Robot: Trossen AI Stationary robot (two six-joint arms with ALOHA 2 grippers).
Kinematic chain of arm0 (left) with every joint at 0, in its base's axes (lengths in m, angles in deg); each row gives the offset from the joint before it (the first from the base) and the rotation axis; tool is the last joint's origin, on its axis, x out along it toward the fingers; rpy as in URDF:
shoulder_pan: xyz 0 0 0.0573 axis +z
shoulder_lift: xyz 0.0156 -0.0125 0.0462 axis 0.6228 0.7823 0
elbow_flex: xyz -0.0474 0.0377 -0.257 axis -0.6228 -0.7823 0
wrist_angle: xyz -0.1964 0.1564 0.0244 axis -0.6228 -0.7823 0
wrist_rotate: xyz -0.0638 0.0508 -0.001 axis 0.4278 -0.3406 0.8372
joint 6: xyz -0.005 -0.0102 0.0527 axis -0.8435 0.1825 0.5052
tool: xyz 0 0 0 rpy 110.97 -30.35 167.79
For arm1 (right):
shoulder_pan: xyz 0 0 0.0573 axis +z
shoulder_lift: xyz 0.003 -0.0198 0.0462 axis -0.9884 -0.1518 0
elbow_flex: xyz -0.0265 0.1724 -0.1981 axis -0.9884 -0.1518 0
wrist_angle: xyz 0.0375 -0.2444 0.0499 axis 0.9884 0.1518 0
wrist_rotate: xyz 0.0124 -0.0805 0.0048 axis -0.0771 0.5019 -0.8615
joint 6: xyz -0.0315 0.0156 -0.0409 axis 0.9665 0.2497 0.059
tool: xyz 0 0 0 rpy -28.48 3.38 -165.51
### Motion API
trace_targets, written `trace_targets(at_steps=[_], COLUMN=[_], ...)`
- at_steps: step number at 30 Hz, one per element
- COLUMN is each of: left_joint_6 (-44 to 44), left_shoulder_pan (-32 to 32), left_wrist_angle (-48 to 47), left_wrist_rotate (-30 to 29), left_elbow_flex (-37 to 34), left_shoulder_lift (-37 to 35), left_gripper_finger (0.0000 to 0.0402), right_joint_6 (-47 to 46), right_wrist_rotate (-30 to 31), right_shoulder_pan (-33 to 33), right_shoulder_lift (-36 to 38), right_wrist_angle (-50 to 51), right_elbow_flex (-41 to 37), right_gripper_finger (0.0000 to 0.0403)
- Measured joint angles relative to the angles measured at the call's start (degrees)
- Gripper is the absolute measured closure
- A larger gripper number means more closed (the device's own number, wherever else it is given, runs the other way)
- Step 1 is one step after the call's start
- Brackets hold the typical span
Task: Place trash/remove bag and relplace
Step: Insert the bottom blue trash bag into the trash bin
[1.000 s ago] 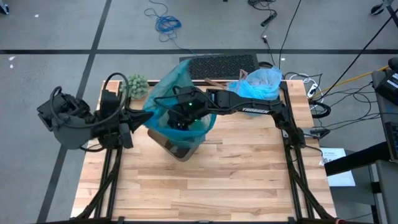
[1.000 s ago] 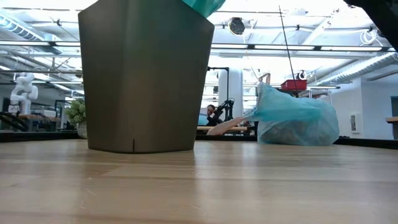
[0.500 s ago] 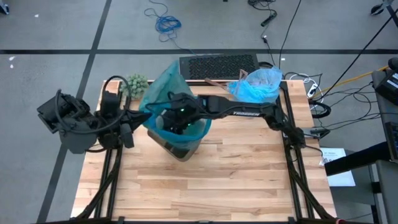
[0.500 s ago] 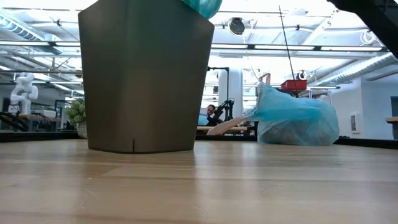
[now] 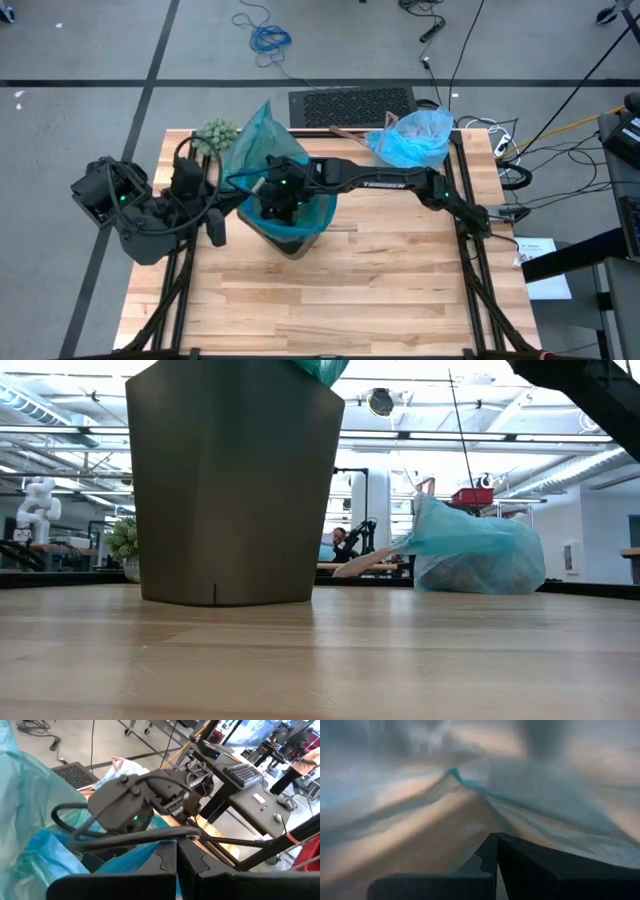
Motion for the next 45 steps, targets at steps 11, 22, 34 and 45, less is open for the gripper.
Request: trace_targets(at_steps=[11,22,34,45], left_joint_6=[-0.01,-0.03,-0.09,-0.05], left_shoulder_pan=[0.00,0.00,0.00,0.00], left_wrist_angle=[0.04,0.02,0.02,0.06], left_wrist_rotate=[0.29,0.31,0.31,0.31], left_elbow_flex=[0.00,0.00,0.00,0.00], left_shoulder_lift=[-0.03,0.00,0.00,0.00], left_gripper_finger=[0.0401,0.0401,0.0401,0.0401], right_joint_6=[-3.34,-6.31,-5.01,-11.36], right_wrist_rotate=[-0.38,0.44,4.33,-0.60], right_shoulder_pan=[0.37,-0.18,-0.81,-0.42], right_shoulder_lift=[6.80,9.44,3.94,9.30], right_wrist_angle=[-4.49,-7.17,-5.19,-8.81], right_elbow_flex=[0.09,0.09,-0.06,0.16], right_gripper_finger=[0.0300,0.0195,0.0203,0.0184])
